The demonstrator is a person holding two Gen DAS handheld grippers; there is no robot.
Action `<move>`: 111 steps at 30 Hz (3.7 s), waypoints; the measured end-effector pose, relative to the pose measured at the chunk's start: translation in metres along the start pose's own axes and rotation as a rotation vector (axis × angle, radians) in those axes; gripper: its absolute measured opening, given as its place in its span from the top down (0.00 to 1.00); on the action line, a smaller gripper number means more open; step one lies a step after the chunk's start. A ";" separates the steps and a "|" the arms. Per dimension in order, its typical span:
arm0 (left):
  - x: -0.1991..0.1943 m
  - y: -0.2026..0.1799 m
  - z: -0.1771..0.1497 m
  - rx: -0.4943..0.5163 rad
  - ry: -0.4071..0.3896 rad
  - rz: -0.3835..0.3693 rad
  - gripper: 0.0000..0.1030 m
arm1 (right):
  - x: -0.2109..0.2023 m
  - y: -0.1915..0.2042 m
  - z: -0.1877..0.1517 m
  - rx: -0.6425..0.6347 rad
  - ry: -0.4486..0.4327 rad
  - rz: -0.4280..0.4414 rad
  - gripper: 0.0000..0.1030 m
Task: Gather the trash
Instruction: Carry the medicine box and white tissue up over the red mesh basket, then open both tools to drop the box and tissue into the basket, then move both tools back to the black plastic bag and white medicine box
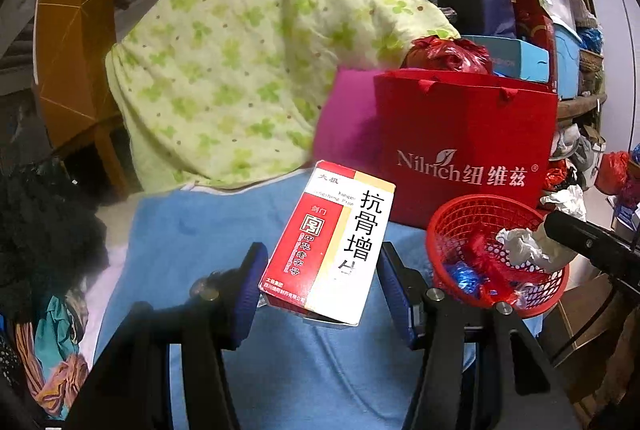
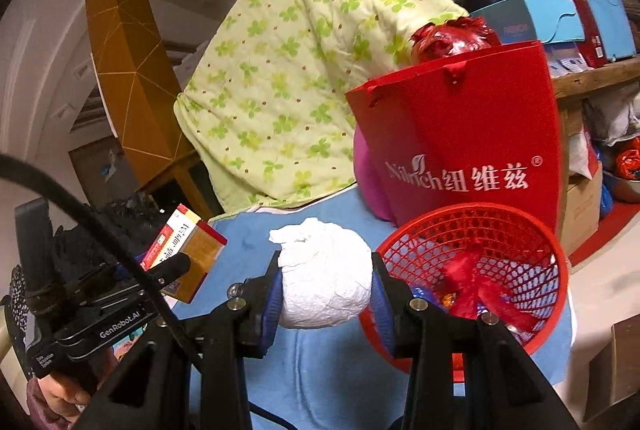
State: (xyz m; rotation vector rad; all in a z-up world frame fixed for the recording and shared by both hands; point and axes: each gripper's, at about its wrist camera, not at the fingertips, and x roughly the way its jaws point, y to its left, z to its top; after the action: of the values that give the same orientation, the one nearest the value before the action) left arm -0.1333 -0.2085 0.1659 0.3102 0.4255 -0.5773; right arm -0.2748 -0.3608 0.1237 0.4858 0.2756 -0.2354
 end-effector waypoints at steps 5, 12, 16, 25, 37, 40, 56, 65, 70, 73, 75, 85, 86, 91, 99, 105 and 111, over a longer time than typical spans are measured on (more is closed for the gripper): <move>0.003 -0.016 0.004 0.020 0.007 -0.013 0.44 | -0.007 -0.011 0.002 0.020 -0.013 -0.011 0.59; 0.007 -0.035 0.007 0.045 0.010 -0.027 0.44 | -0.013 -0.027 0.004 0.050 -0.029 -0.029 0.59; 0.010 -0.045 0.009 0.057 0.015 -0.035 0.44 | -0.018 -0.036 0.003 0.073 -0.037 -0.036 0.59; 0.017 -0.069 0.012 0.090 0.023 -0.061 0.44 | -0.025 -0.050 0.003 0.101 -0.047 -0.042 0.59; 0.037 -0.084 0.012 0.095 0.045 -0.163 0.44 | -0.024 -0.078 0.002 0.159 -0.045 -0.090 0.58; 0.043 -0.086 0.011 0.084 0.050 -0.210 0.44 | -0.025 -0.087 0.001 0.179 -0.049 -0.108 0.58; 0.073 -0.132 0.013 0.137 0.085 -0.277 0.43 | -0.001 -0.137 0.009 0.283 -0.020 -0.145 0.57; 0.089 -0.149 0.011 0.157 0.078 -0.333 0.39 | 0.015 -0.157 -0.002 0.383 0.013 -0.158 0.37; 0.088 -0.138 0.006 0.160 0.070 -0.306 0.39 | 0.007 -0.152 -0.003 0.359 -0.006 -0.183 0.37; 0.092 -0.124 0.004 0.130 0.082 -0.279 0.38 | 0.005 -0.146 -0.002 0.349 -0.008 -0.185 0.37; 0.094 -0.112 0.002 0.113 0.092 -0.252 0.38 | 0.005 -0.137 -0.001 0.327 -0.007 -0.183 0.37; 0.099 -0.044 -0.013 0.032 0.099 -0.133 0.38 | 0.018 -0.066 0.012 0.183 0.006 -0.115 0.37; 0.100 -0.035 -0.015 0.027 0.098 -0.119 0.38 | 0.021 -0.058 0.012 0.167 0.010 -0.108 0.37; 0.110 0.018 -0.038 -0.015 0.118 -0.042 0.29 | 0.039 -0.020 0.013 0.085 0.045 -0.067 0.37; 0.143 0.150 -0.099 -0.197 0.234 0.182 0.29 | 0.095 0.033 -0.001 -0.011 0.154 -0.018 0.37; 0.166 0.230 -0.140 -0.354 0.285 0.323 0.29 | 0.160 0.070 -0.033 -0.076 0.297 0.008 0.37; 0.192 0.262 -0.165 -0.451 0.360 0.327 0.29 | 0.240 0.093 -0.064 -0.152 0.434 -0.006 0.37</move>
State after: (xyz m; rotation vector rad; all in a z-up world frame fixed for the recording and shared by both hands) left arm 0.1158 -0.0227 -0.0247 0.0434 0.8179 -0.0922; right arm -0.0360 -0.2869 0.0334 0.3815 0.7134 -0.1107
